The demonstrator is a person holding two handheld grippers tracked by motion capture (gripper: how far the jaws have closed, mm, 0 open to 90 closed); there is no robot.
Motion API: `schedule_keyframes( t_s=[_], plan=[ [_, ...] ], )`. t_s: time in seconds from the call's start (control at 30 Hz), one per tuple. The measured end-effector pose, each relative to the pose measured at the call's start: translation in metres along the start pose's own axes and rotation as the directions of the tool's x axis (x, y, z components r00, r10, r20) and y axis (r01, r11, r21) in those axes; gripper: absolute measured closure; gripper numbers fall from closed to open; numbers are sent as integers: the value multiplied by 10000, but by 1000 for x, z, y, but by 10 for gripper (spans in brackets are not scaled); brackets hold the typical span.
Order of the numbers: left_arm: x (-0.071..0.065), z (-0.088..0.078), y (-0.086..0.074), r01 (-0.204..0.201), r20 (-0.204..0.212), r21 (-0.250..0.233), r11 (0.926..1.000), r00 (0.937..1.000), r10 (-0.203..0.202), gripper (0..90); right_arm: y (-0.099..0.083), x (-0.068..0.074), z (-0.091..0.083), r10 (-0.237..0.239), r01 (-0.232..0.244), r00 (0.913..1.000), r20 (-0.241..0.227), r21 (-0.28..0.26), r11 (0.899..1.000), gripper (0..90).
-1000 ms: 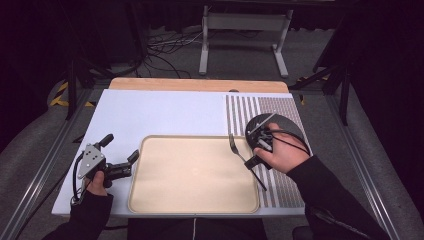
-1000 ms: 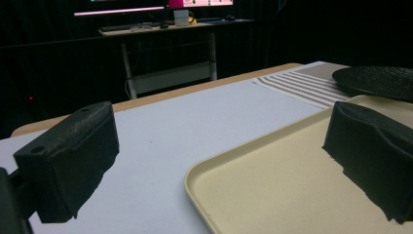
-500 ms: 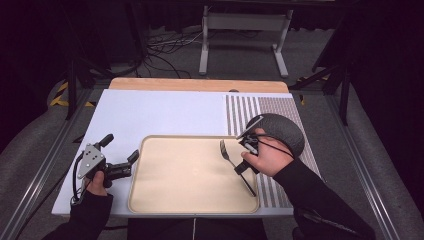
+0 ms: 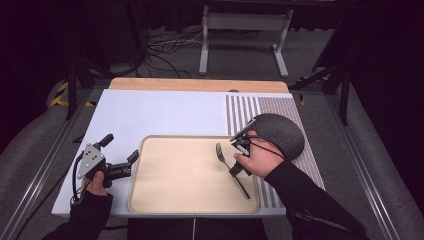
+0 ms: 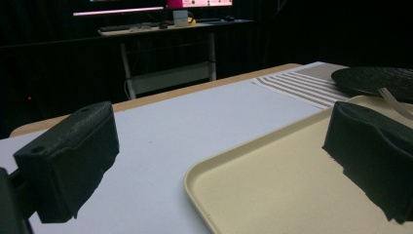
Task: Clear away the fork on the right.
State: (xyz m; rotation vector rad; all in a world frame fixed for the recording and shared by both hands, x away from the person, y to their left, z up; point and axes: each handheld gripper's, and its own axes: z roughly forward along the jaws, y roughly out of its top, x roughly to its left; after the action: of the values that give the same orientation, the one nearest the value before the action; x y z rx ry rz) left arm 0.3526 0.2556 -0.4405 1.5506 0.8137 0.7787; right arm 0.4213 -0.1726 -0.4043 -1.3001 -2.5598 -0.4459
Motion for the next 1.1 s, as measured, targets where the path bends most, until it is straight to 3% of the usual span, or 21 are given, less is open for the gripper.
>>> schedule_keyframes(
  t_s=[0.6, 0.8, 1.1],
  plan=[
    [0, 0, 0, 5, -10, -18, 10000, 10000, -5, 2, 2, -4, 9, 295, -297, 9994, 182, 88, 9995, 844],
    [0, 0, 0, 15, -8, -21, 10000, 10000, -15, 2, 1, -5, 11, 590, -591, 9982, 137, 49, 9982, 835],
    [0, -1, 0, -3, -7, -18, 10000, 10000, 3, 2, 1, -4, 5, 347, -341, 9993, 162, -323, 9989, 794]
  ],
)
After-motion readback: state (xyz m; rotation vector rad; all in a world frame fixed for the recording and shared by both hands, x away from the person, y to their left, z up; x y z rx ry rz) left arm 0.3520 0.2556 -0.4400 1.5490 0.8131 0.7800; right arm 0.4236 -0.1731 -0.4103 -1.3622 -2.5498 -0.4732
